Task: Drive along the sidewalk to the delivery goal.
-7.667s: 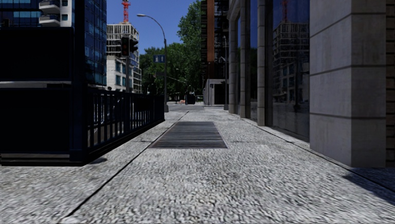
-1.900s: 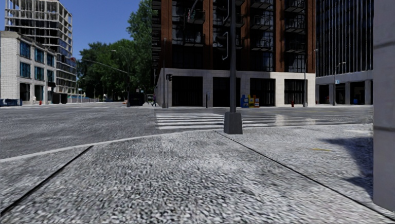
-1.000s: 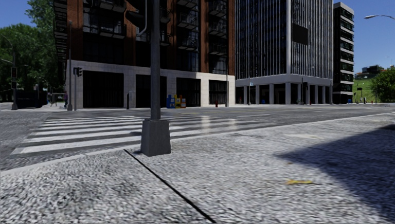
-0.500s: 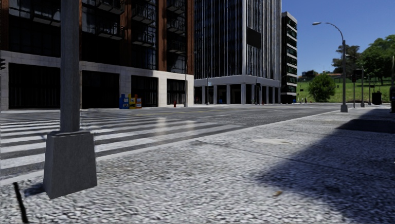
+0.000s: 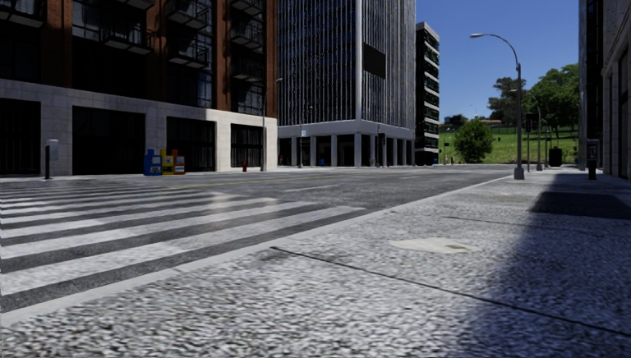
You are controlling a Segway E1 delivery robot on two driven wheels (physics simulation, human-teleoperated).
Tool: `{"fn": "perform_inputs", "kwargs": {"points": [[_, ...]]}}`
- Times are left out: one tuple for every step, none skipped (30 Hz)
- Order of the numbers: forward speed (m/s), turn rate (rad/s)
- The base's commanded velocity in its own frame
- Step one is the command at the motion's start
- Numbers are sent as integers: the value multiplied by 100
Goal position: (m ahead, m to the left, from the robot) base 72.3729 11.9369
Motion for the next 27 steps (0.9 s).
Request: {"fn": "perform_inputs", "kwargs": {"points": [[200, 0], [200, 0], [200, 7], [200, 7], [200, 11], [200, 13], [200, 13], [200, 13], [200, 14], [200, 15], [200, 20], [200, 20], [200, 23], [200, 27], [200, 32], [200, 32], [200, 35], [200, 37], [200, 39], [200, 39], [200, 41], [200, 42], [200, 44], [200, 44], [200, 45], [200, 48], [200, 49]]}}
